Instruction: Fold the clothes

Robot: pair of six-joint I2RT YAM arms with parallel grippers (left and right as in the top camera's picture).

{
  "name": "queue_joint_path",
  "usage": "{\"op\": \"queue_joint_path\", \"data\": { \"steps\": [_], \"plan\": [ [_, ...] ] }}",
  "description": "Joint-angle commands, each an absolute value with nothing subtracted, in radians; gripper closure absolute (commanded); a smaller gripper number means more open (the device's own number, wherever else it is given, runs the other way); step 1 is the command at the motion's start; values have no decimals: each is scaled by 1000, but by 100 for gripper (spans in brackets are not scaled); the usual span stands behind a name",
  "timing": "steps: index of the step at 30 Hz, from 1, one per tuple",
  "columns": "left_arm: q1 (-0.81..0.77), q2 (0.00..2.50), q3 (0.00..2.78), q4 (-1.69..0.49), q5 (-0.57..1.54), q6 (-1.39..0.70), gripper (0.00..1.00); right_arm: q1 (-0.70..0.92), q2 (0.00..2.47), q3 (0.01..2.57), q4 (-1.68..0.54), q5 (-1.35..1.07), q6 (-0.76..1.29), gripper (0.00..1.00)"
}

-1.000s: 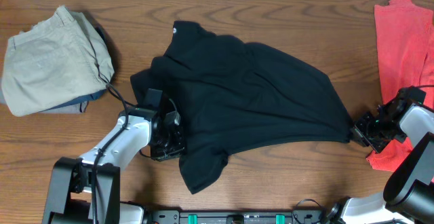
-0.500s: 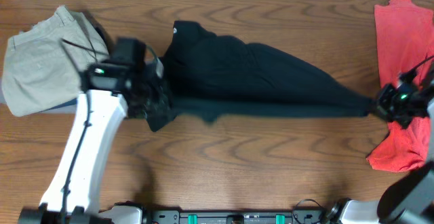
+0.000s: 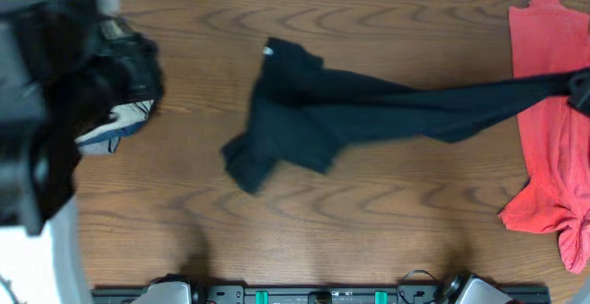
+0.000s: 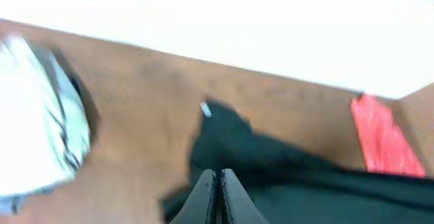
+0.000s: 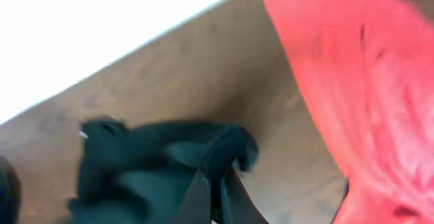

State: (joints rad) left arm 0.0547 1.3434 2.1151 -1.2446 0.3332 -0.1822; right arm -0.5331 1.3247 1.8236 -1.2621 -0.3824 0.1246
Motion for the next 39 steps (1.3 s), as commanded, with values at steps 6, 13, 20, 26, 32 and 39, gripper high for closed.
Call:
{"op": "queue_joint_path", "data": {
  "steps": [6, 13, 20, 26, 32, 39],
  "plan": [
    [87, 1339, 2198, -1279, 415, -212, 94, -542, 1295, 2016, -1292, -374, 179, 99],
    [31, 1433, 2141, -1402, 472, -211, 94, -542, 1361, 1983, -1399, -362, 137, 99],
    [-135, 1588, 2059, -1427, 472, -187, 94, -542, 1430, 1981, -1445, -324, 122, 99],
    [-289, 1758, 2030, -1414, 472, -150, 91, -542, 1441, 1981, -1456, -267, 121, 99],
    [-423, 1936, 2030, -1389, 472, -107, 75, -542, 1441, 1981, -1457, -258, 121, 99],
    [-562, 2109, 2030, -1331, 471, -46, 67, -542, 1441, 1981, -1456, -257, 121, 99]
  ]
}}
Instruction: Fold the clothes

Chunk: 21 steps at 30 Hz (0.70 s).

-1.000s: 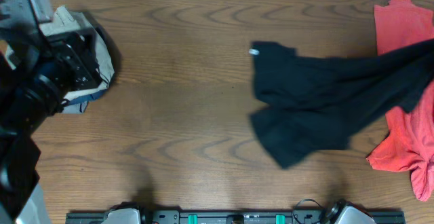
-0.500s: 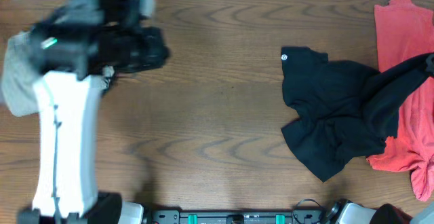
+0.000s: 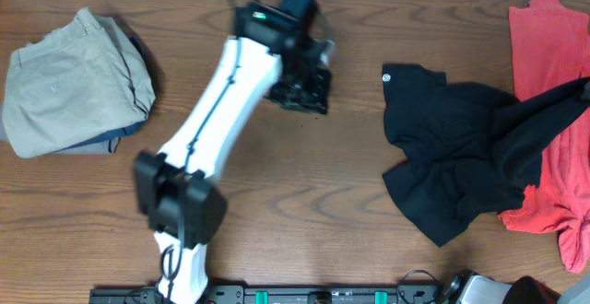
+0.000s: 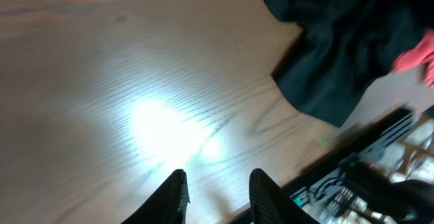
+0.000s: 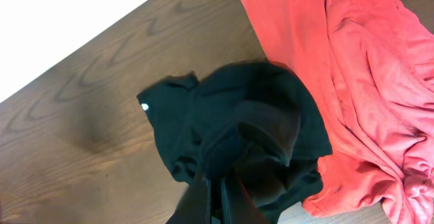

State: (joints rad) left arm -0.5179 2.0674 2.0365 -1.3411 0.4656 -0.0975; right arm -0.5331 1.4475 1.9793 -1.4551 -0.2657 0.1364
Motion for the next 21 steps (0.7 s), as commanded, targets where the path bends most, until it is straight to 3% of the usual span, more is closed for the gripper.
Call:
{"op": "queue_joint_path", "data": {
  "steps": [1, 4, 17, 21],
  "plan": [
    [-578, 2130, 2030, -1322, 471, -45, 66, -542, 1441, 1981, -1456, -257, 121, 99],
    [-627, 2193, 2030, -1296, 471, -45, 61, -542, 1441, 1981, -1456, -256, 121, 99],
    [-813, 2366, 2030, -1156, 472, -45, 60, -542, 1442, 1981, -1459, -239, 121, 99],
    [-867, 2378, 2030, -1082, 471, -45, 50, -542, 1442, 1981, -1460, -239, 121, 99]
  ]
}}
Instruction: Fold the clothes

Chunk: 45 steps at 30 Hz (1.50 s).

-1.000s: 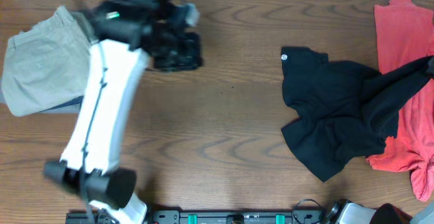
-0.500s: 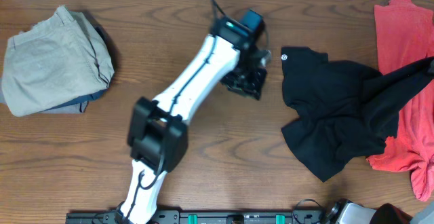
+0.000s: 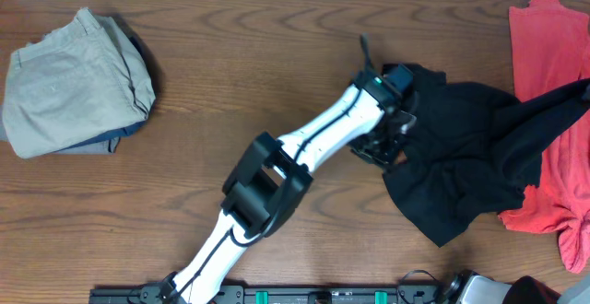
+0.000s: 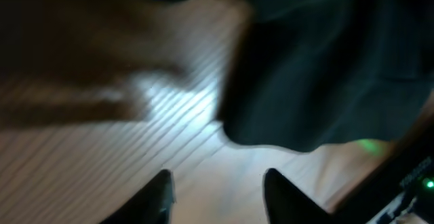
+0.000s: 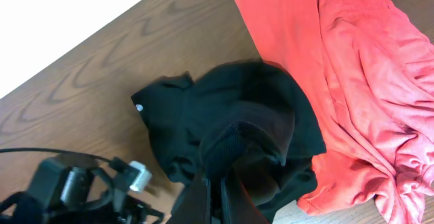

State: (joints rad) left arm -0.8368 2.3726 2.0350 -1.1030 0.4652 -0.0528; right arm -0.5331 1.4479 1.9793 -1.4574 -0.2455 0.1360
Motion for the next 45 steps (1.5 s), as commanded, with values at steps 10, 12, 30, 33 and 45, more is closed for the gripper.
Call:
{"op": "queue_joint_path", "data": {
  "steps": [10, 12, 30, 33, 45],
  "plan": [
    [-915, 2402, 2000, -991, 351, -46, 37, -542, 1442, 1981, -1471, -239, 121, 99],
    [-915, 2402, 1981, -974, 342, -45, 34, -542, 1442, 1981, -1471, -239, 121, 99],
    [-897, 2401, 1871, -1011, 245, -46, 94, -542, 1442, 1981, -1475, -210, 122, 99],
    [-837, 2397, 1874, -1106, 91, -45, 94, -542, 1443, 1981, -1480, -210, 123, 99],
    [-335, 2278, 1912, -1163, -12, -76, 94, -527, 1456, 1796, -1532, -191, 142, 99]
  ]
}}
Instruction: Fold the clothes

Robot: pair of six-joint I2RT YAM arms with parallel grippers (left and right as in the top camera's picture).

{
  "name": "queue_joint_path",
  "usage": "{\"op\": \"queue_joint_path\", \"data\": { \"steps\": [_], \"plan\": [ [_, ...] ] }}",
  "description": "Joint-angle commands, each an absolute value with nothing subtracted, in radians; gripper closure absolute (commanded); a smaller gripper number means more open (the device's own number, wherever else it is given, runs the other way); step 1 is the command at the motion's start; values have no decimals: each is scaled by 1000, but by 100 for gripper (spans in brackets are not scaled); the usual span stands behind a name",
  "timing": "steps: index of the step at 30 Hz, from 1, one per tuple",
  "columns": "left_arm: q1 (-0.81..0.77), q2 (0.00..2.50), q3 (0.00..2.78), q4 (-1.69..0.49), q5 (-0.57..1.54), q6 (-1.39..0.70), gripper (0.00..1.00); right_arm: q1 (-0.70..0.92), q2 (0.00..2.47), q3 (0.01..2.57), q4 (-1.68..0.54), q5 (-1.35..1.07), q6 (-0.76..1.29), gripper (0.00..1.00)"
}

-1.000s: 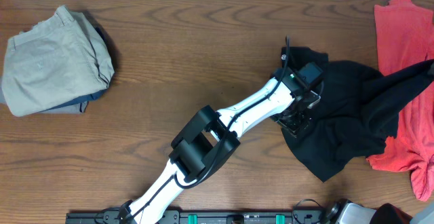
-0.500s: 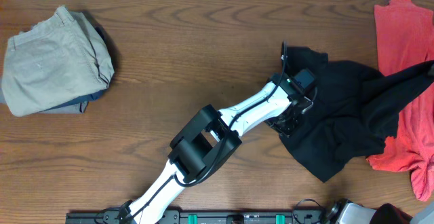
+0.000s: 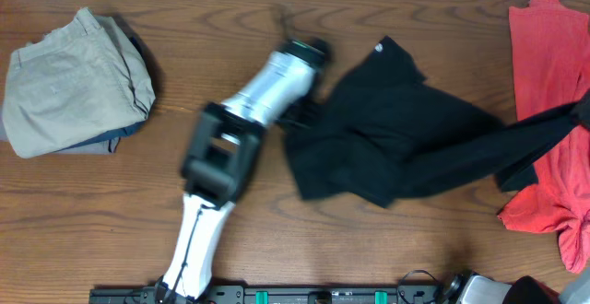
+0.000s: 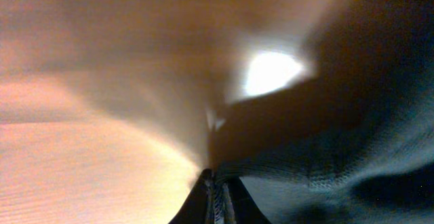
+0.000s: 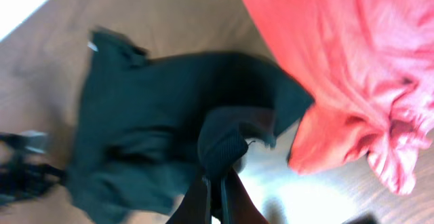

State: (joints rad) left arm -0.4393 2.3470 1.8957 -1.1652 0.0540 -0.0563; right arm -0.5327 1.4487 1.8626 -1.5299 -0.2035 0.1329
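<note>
A black garment [image 3: 396,138] lies stretched across the middle of the wooden table [image 3: 277,239], with a small white label at its far corner. My left gripper [image 3: 298,116] is at its left edge. In the left wrist view that gripper [image 4: 215,191] is shut on the ribbed hem of the garment [image 4: 339,163]. At the right edge of the overhead view, my right gripper [image 3: 584,111] holds the garment's other end. The right wrist view shows that gripper [image 5: 217,191] shut on a bunched black fold [image 5: 224,139].
A red garment [image 3: 548,64] lies crumpled along the right side, its lower part next to the black garment's right end. A stack of folded khaki and blue clothes [image 3: 74,78] sits at the far left. The left arm [image 3: 221,166] crosses the table's front left.
My left gripper was open at the black garment's left edge near the table's middle right. It is now shut on that edge further left, and the garment lies stretched out leftwards.
First the black garment lay stretched between the table's middle and my shut right gripper. Then it lay bunched beside the red garment, with my left gripper open over bare table. That gripper then stood open at the garment's left edge; now it grips the edge, with the cloth spread left.
</note>
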Motion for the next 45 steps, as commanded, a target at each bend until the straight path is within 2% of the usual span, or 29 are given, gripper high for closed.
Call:
{"op": "queue_joint_path", "data": {
  "steps": [1, 5, 8, 9, 10, 11, 15, 19, 25, 29, 34, 45],
  "plan": [
    [-293, 2262, 1914, -1147, -12, -76, 94, -518, 1456, 1763, -1526, -192, 142, 99],
    [-162, 2206, 1914, -1074, -4, -88, 94, -468, 1456, 1607, -1481, -191, 142, 99],
    [-82, 2163, 1914, -1039, 93, -93, 93, -437, 1456, 1498, -1428, -191, 145, 99],
    [-61, 2149, 1914, -1042, 145, -96, 84, -431, 1456, 1467, -1408, -190, 151, 99],
    [-46, 2137, 1914, -1054, 192, -99, 70, -429, 1456, 1444, -1393, -191, 154, 99],
    [-33, 2127, 1914, -1073, 245, -103, 62, -429, 1456, 1421, -1377, -191, 160, 99],
    [-28, 2113, 1914, -1182, 361, -102, 45, -429, 1456, 1378, -1346, -191, 160, 99],
    [-72, 2114, 1895, -1259, 382, -101, 45, -429, 1456, 1378, -1342, -191, 160, 99],
    [-175, 2115, 1844, -1212, 378, -83, 44, -429, 1456, 1378, -1342, -191, 160, 99],
    [-244, 2122, 1808, -1148, 279, -83, 36, -429, 1456, 1378, -1343, -191, 160, 99],
    [-312, 2133, 1729, -1061, 143, -83, 36, -429, 1456, 1378, -1343, -191, 160, 99],
    [-333, 2136, 1664, -980, 66, -84, 36, -429, 1456, 1378, -1343, -191, 160, 99]
  ]
}}
